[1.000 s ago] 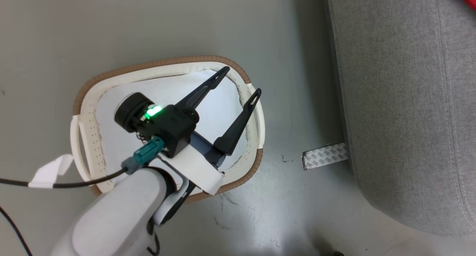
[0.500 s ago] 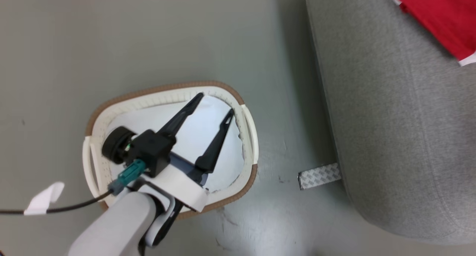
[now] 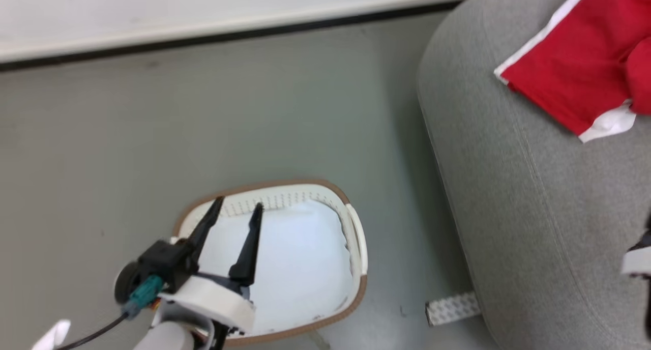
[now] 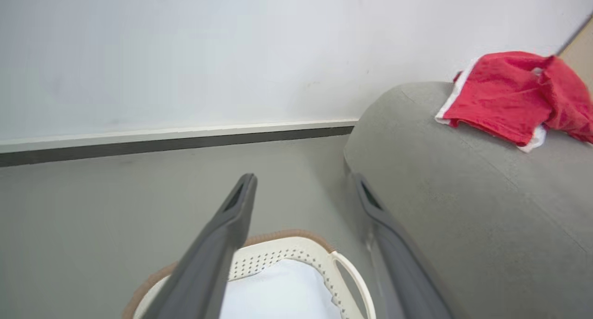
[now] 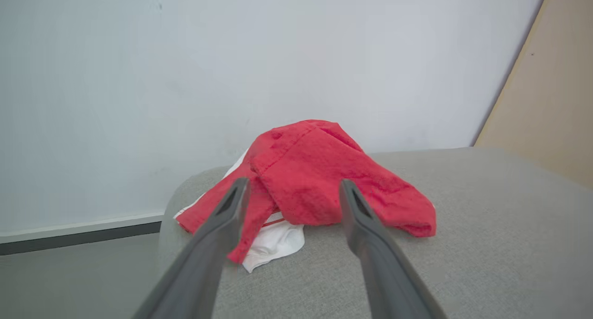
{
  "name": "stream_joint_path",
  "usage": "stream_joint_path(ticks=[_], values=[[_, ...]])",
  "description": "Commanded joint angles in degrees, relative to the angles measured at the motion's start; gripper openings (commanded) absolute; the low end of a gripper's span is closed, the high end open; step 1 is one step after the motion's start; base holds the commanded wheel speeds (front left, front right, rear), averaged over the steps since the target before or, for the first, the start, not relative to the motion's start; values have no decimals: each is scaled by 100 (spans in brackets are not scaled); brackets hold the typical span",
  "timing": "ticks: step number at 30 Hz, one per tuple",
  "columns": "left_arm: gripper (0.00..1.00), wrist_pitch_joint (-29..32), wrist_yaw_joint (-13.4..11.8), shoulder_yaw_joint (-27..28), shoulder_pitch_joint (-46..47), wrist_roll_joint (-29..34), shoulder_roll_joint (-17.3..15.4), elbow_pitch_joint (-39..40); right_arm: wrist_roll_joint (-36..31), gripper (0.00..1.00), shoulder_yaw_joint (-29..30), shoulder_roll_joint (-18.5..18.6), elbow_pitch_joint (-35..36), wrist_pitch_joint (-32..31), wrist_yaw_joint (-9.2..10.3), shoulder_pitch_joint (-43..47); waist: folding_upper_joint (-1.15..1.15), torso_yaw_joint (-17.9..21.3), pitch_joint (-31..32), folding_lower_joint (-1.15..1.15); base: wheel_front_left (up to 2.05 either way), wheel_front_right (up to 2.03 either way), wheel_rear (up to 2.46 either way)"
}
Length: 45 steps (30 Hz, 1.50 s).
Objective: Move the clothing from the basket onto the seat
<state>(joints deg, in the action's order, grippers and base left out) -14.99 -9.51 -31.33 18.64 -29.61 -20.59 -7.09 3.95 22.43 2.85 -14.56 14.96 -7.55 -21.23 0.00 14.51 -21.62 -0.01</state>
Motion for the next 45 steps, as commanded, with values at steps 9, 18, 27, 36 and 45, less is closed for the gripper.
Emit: stream_joint_path(ticks=[9, 18, 27, 36, 45], values=[[100, -16, 145, 1068, -1252, 446, 576, 24, 298, 100, -1213, 3, 162, 9, 13, 921, 0, -657, 1212, 1, 0, 0, 0], [100, -16, 674, 2062, -2192, 1086, 1217, -158, 183, 100, -1873, 4, 79, 9, 13, 1783, 0, -912, 1897, 1, 0, 0, 0], [100, -16, 1090, 2710, -2531, 1737, 1516, -196, 351, 100, -2225, 5, -129, 9, 13, 2158, 0, -919, 2163, 1, 0, 0, 0], [100, -17, 1354, 2923, -2562, 2013, 1689, -272, 460, 100, -2417, 3, -236, 9, 13, 2015, 0, -1069, 2252, 1, 0, 0, 0], [0, 89, 1404, 2939, -2512, 1739, 1730, -540, 731, 0, -2431, -67, -402, -95, -1, 2109, 0, -1098, 2265, 1, 0, 0, 0]])
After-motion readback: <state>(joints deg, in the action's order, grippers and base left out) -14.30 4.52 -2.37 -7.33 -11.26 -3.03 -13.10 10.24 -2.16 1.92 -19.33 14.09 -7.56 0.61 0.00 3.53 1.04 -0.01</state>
